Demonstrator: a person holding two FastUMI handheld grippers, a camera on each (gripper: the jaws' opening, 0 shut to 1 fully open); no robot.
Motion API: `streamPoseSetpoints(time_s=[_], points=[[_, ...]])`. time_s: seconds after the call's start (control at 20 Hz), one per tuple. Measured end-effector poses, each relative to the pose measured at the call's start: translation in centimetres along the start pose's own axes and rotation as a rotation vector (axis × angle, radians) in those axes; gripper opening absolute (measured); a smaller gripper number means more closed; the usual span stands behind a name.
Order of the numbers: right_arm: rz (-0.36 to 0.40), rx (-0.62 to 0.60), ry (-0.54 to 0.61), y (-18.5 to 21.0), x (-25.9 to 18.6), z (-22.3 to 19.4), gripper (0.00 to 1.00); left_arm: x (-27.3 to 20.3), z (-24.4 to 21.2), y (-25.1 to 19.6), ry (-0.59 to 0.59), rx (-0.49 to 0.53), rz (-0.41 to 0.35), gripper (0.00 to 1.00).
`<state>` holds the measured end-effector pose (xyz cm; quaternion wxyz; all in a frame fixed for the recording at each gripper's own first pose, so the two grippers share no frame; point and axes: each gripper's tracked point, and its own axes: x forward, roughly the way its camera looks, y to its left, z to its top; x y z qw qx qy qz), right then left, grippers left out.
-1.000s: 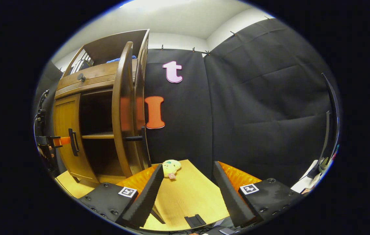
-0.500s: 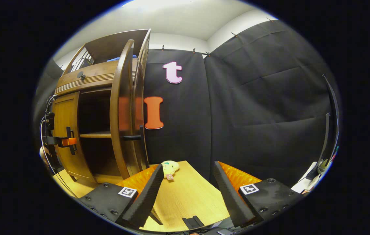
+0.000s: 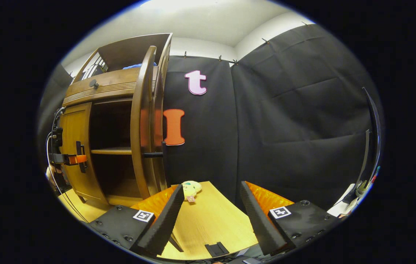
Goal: Open the right door of the double-door shoe cabinet with the right hand, and open the left door with the left hand.
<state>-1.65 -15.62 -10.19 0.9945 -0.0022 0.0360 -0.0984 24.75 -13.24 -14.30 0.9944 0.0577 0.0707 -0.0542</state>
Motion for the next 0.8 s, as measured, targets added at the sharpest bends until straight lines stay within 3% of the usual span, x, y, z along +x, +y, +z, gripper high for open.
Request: streamPoseSetpoints(time_s=[0.2,0.35,0.55,0.6,0.65,0.7,0.75,0.8], points=[[0.001,-0.008,-0.002,0.5,-0.7,0.4,0.99,-0.1,-0.2,0.3,0.037,0.010,0.014,0.30],[0.008,-0.021,-0.005,1.2,-1.5,0.5,0.99,-0.2,-0.3,0.2,0.025,-0.008,-0.030,0.28],[0.015,-0.047,-0.018,2.1,-3.2,1.0,0.99,-0.8,0.0,0.3,0.001,0.008,-0.020,0.20],[0.014,-0.057,-0.024,2.0,-3.6,1.0,0.92,-1.4,0.1,0.3,-0.013,0.006,-0.022,0.17],[0.013,-0.067,-0.029,2.1,-4.0,1.1,0.92,-2.0,0.1,0.1,-0.020,0.002,-0.032,0.19],[0.011,-0.076,-0.035,2.1,-4.3,1.3,0.98,-2.3,0.1,0.1,-0.019,-0.003,-0.047,0.19],[0.012,-0.082,-0.041,2.3,-4.7,1.6,0.92,-2.9,0.1,0.1,-0.018,-0.009,-0.065,0.19],[0.016,-0.085,-0.049,2.6,-4.9,1.9,0.92,-3.8,0.0,0.0,-0.017,-0.021,-0.084,0.14]])
